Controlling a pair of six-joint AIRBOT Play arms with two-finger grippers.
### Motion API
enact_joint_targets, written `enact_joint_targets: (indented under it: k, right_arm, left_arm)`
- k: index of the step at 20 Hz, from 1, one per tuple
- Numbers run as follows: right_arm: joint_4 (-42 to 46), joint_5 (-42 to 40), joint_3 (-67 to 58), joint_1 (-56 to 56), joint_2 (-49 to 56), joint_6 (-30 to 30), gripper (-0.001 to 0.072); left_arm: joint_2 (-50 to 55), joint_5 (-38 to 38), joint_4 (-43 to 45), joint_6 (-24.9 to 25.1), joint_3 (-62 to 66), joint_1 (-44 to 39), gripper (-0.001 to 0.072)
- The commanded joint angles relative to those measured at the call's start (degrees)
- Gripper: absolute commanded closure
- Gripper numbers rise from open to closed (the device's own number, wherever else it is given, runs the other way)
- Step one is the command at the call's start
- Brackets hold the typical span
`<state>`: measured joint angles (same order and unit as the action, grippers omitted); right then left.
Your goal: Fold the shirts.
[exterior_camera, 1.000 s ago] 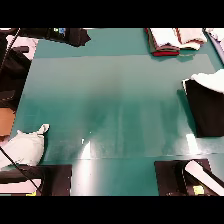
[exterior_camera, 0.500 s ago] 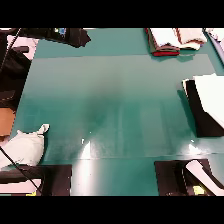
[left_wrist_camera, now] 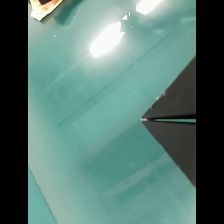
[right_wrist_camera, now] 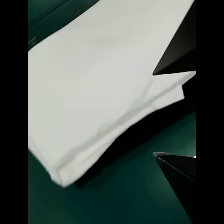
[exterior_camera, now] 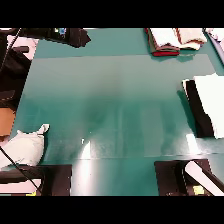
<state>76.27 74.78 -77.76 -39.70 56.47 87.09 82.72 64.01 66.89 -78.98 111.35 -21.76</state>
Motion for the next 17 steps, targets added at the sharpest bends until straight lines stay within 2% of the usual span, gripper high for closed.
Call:
enact_joint_targets:
  k: [1, 8, 9, 11, 12, 17]
  right_arm:
    - [-0.22, -0.70, -6.23, 12.07, 0.07, 1.38, 0.0144]
    - [0.17, -3.96, -7.32, 37.88, 0.11, 1.31, 0.0158]
    - [0.35, -4.74, -7.34, 40.63, 0.09, 1.29, 0.0203]
    - [0.33, -5.51, -7.34, 45.51, 0.09, 0.44, 0.0609]
    - [0.31, -5.79, -7.34, 47.23, 0.09, -0.28, 0.0694]
    - [0.26, -6.38, -7.34, 50.66, 0.09, -0.42, 0.0694]
  left_arm:
    - [-0.04, -0.96, 0.00, -0.04, 0.02, -0.02, 0.0685]
    - [-0.04, -2.14, 0.00, -0.04, 0.02, -0.02, 0.0685]
    - [-0.04, -2.14, 0.00, -0.04, 0.02, -0.02, 0.0685]
    - [-0.04, -2.14, 0.00, -0.04, 0.02, -0.02, 0.0685]
    - [-0.04, -2.14, 0.00, -0.04, 0.02, -0.02, 0.0685]
    - [-0.04, -2.14, 0.00, -0.04, 0.02, -0.02, 0.0685]
